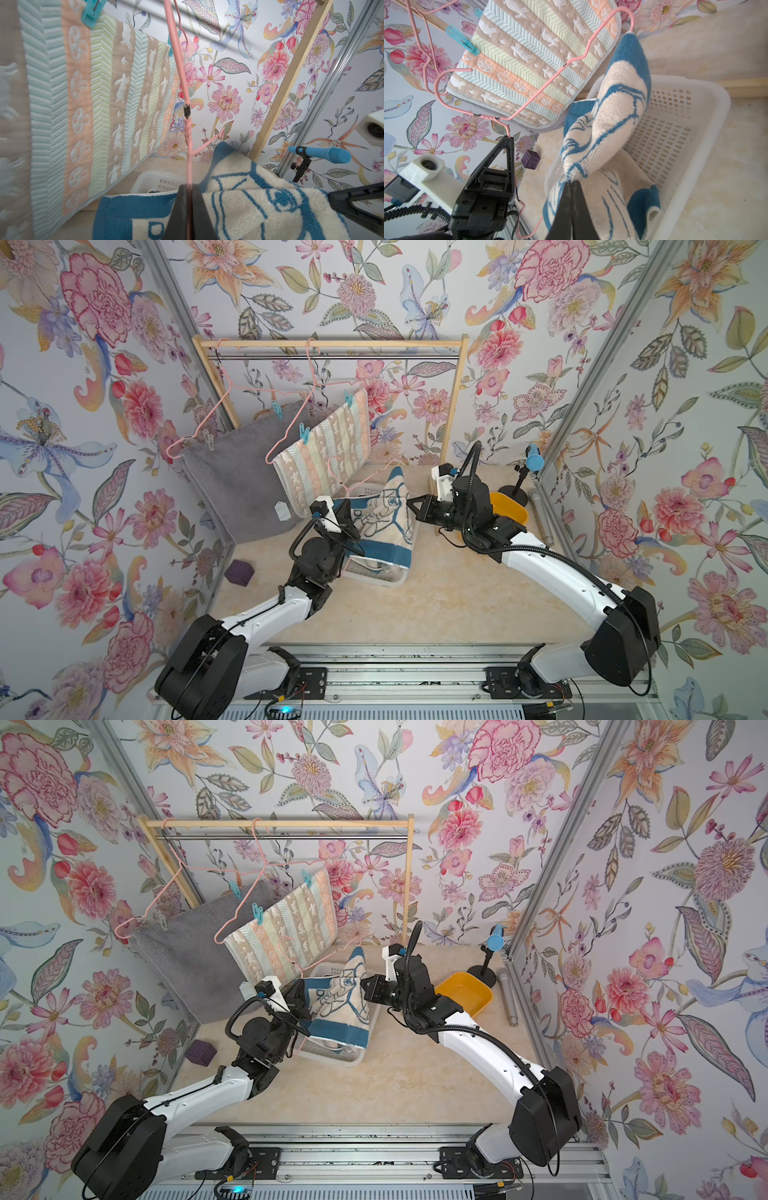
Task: Remove the clothespins securing towels to the hanger
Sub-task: Remove the towel from the hanger.
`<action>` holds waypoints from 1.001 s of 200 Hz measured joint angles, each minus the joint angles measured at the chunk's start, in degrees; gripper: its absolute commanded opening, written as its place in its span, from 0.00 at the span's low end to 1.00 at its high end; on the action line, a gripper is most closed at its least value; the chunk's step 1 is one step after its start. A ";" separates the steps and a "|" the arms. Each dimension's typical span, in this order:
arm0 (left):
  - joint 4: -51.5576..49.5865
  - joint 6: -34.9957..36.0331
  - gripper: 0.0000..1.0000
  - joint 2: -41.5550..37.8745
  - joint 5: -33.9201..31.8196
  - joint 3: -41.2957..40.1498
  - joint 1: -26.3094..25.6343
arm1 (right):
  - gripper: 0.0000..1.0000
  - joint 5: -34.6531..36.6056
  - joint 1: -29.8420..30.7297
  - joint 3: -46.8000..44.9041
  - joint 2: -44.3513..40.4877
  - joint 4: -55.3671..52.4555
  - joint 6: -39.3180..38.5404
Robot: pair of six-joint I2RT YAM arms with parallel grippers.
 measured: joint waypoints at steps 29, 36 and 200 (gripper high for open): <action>-2.67 0.74 0.00 -0.94 -2.14 1.01 0.17 | 0.00 -0.07 -1.68 0.02 -0.07 -0.70 -0.76; -3.26 0.87 0.00 -1.14 -2.84 1.42 0.20 | 0.00 0.07 -1.81 0.07 -0.13 -1.01 -0.98; -14.12 1.40 0.00 -0.85 -10.16 5.57 3.08 | 0.00 0.33 -0.09 26.10 7.30 -7.50 -6.08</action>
